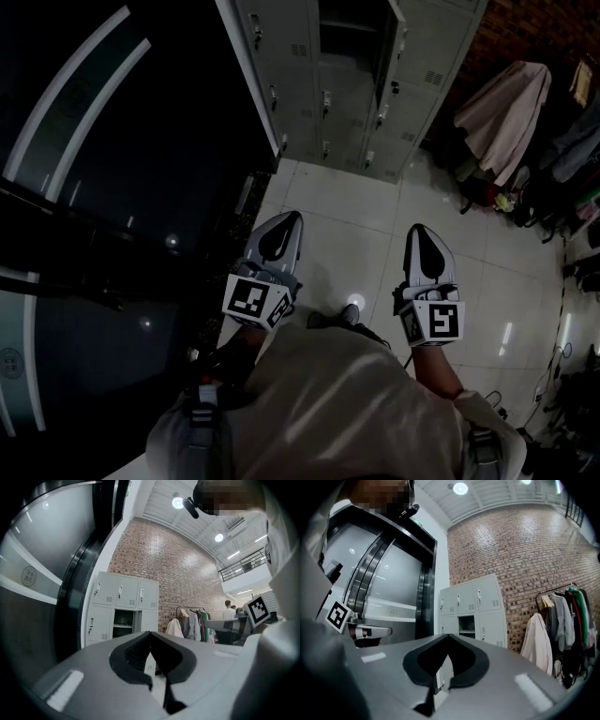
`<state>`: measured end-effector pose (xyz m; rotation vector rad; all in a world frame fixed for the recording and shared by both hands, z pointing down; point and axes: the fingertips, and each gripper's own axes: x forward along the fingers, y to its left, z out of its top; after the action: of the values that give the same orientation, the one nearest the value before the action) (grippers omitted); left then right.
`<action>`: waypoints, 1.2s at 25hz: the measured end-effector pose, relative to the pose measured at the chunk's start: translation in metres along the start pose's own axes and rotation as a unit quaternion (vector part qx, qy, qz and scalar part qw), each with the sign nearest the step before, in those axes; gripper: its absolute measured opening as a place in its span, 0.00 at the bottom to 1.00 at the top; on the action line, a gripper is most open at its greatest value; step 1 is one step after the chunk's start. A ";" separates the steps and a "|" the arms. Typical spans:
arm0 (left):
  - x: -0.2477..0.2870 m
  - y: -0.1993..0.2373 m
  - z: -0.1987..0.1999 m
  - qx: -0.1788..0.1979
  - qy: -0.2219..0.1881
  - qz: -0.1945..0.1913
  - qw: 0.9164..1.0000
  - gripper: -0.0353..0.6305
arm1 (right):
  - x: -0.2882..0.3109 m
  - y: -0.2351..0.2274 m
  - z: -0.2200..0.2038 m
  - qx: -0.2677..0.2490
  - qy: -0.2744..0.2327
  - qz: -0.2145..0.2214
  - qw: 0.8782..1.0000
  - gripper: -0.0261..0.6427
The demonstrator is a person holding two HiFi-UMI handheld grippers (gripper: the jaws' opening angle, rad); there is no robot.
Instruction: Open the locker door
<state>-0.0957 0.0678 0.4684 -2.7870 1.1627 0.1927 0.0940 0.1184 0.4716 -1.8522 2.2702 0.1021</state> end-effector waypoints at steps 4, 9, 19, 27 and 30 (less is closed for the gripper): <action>-0.003 0.004 -0.003 -0.004 0.002 0.003 1.000 0.03 | 0.004 0.001 0.005 0.006 -0.026 -0.001 1.000 0.04; -0.005 0.012 -0.009 -0.010 0.003 0.005 1.000 0.03 | 0.010 0.005 0.007 0.015 -0.034 -0.003 0.999 0.04; -0.004 0.012 -0.010 -0.009 0.004 0.002 1.000 0.03 | 0.013 0.006 0.001 0.024 -0.031 0.001 0.999 0.04; -0.001 0.012 -0.011 -0.008 0.004 -0.007 1.000 0.03 | 0.016 0.008 -0.001 0.026 -0.027 0.001 0.999 0.04; 0.000 0.012 -0.008 -0.005 0.003 -0.014 1.000 0.03 | 0.017 0.009 -0.001 0.024 -0.025 -0.002 0.999 0.04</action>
<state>-0.1034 0.0585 0.4752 -2.8128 1.1262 0.1872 0.0823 0.1042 0.4684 -1.8091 2.2167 0.0928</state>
